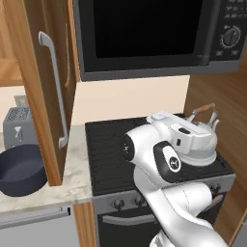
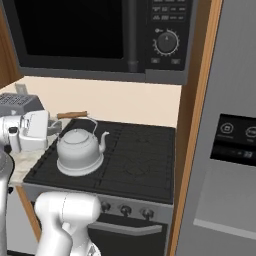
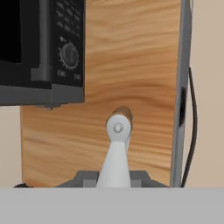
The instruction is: Pick the kettle from the cabinet and place it on a stove burner. Then pick the pot from the counter and place it on another stove burner. Finally, turn both burners on.
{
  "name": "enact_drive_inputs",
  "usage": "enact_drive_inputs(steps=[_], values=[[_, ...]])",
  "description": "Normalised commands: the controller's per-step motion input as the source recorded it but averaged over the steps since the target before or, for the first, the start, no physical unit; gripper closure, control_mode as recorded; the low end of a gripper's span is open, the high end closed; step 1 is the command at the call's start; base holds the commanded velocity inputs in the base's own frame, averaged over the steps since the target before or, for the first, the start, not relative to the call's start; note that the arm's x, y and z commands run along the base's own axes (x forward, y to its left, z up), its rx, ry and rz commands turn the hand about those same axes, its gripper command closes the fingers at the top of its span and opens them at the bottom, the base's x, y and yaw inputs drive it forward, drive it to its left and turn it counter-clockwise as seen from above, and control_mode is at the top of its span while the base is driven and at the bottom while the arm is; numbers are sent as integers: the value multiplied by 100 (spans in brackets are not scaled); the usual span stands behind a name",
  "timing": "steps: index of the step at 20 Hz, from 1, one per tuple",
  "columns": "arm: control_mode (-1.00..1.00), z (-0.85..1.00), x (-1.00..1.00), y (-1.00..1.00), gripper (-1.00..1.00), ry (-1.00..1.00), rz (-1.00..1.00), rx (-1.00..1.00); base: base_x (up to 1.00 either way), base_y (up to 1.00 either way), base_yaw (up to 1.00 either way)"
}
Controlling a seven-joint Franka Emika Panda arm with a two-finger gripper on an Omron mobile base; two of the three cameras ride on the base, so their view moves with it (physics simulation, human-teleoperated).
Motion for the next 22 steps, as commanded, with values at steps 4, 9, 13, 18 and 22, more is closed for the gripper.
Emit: enact_drive_inputs(steps=[4,9,13,18,22], values=[[100,0,0,0,100,0,0,0,18,-18,4],[-100,-4,20,0,100,0,0,0,0,0,0],[-100,-6,52,0,100,0,0,0,0,0,0],[-100,-1,50,6,100,0,0,0,0,0,0],[-100,-4,44,20,100,0,0,0,0,0,0]])
